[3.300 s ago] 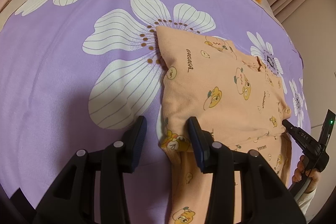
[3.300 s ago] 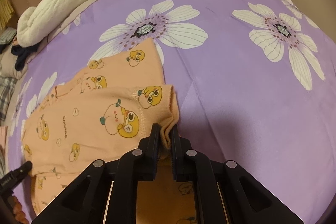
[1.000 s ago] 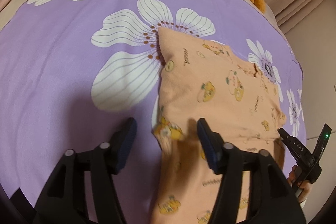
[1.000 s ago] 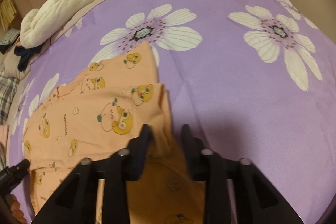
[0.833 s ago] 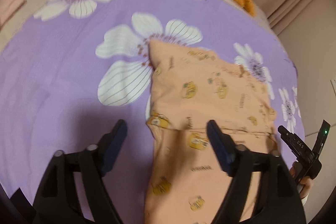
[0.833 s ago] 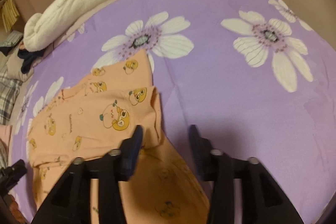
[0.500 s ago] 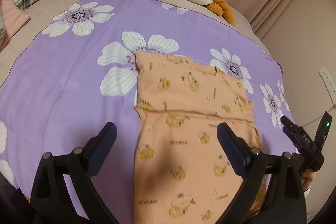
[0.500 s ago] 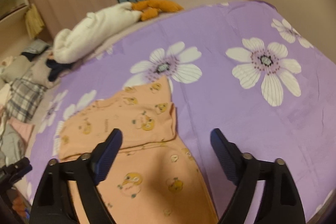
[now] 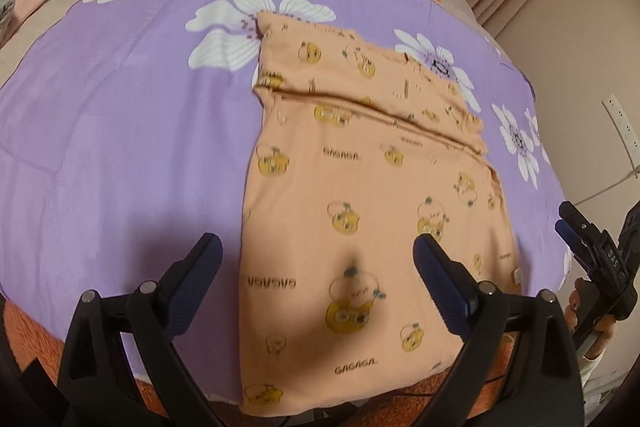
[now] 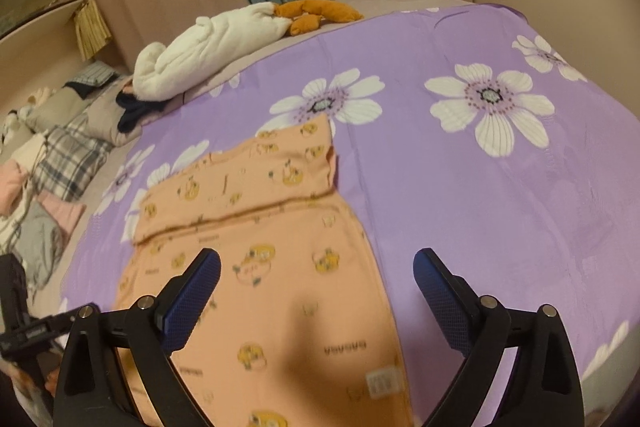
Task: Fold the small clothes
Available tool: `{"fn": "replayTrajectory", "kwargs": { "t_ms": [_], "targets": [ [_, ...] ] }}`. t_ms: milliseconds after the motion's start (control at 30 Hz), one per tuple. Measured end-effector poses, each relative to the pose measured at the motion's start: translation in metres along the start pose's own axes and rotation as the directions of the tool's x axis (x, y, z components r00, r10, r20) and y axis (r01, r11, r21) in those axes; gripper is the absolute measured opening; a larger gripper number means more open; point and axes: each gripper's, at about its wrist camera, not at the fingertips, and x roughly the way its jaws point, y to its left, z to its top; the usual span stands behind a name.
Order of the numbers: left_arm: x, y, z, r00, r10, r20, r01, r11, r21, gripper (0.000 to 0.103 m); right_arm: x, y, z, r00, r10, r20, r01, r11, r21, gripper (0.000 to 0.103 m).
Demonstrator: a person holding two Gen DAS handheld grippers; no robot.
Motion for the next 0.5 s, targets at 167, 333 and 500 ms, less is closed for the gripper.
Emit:
{"fn": "replayTrajectory", "kwargs": {
  "t_ms": [167,333,500],
  "targets": [
    [-0.001,-0.001,-0.015,1.000,-0.005,0.000,0.005,1.000,0.015,0.097,-0.003,-0.003,-0.020,0.999,0.026,-0.040,-0.026,1.000,0.004,0.096],
    [-0.001,0.000,-0.028,1.000,-0.015,-0.008,0.015,1.000,0.018,0.096,0.002,-0.004,-0.038,0.996,0.016,-0.085,-0.016,1.000,0.000,0.096],
    [-0.002,0.004,-0.039,1.000,-0.008,-0.012,0.008,1.000,0.018,0.096,0.003,-0.006,-0.054,0.991,0.015,-0.130,-0.015,1.000,-0.004,0.096]
  ]
}}
